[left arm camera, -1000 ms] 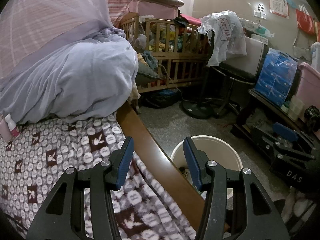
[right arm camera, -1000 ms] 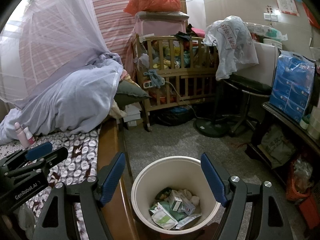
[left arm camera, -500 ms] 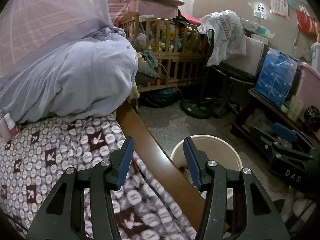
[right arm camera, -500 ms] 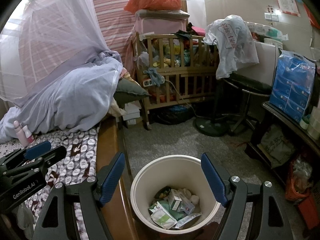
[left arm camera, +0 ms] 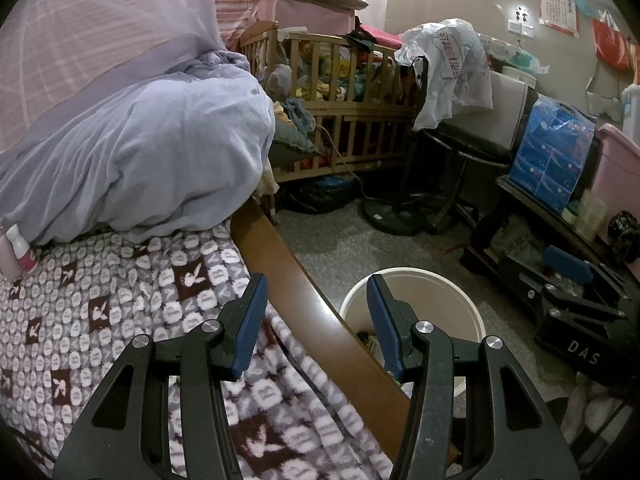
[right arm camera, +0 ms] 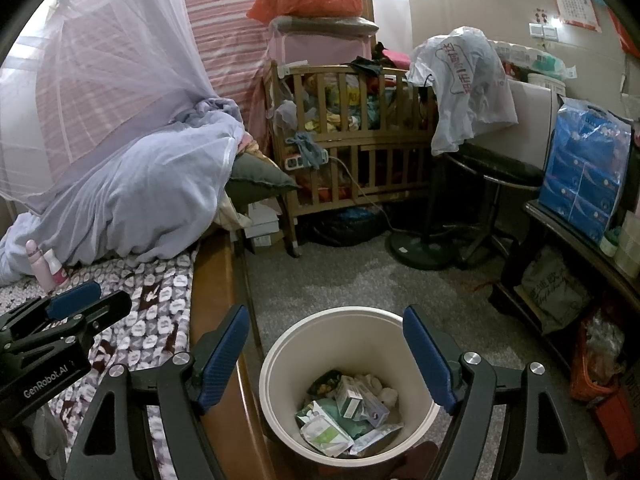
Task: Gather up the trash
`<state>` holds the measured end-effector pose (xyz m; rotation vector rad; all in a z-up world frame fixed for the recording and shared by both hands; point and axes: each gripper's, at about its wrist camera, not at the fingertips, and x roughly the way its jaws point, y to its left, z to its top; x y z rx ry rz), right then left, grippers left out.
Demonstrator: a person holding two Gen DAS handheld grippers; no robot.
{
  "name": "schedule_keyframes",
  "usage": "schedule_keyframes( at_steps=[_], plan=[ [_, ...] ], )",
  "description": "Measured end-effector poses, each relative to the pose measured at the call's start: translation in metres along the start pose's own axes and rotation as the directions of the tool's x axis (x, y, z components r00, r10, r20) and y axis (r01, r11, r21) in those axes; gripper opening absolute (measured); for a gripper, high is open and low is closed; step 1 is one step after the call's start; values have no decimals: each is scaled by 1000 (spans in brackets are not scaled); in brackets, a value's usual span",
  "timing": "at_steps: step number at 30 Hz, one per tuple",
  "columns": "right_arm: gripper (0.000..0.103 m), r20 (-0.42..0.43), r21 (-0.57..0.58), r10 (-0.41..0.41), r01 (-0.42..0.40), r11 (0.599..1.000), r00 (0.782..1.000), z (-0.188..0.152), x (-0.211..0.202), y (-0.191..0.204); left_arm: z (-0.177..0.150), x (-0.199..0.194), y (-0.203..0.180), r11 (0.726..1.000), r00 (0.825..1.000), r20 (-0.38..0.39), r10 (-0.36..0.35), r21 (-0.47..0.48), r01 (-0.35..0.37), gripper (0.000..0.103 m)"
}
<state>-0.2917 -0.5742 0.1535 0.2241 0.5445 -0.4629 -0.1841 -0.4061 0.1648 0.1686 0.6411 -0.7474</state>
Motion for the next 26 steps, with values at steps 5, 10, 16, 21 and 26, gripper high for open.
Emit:
schedule_keyframes(
  at_steps=[5,10,16,21,26],
  plan=[
    [78,-2,-1,0,0,1000,1000,0,0,-1,-1,1,0,1000,1000,-3,-3,3,3,50],
    [78,-4,-2,0,0,1000,1000,-3,0,-3,-1,2,-1,1000,1000,-4,-7,3,7,50],
    [78,-10,-3,-1,1,1000,1000,-7,3,-4,-3,3,-1,1000,1000,-2,-11,13,11,50],
    [78,-20,-12,2,-3,1000,1000,-11,6,-3,-5,3,5,1000,1000,0,-3,15,3,50],
    [78,-29,-32,16,-17,999,999,-9,9,8,-11,0,27,1000,1000,-17,0,-5,0,50]
  ],
)
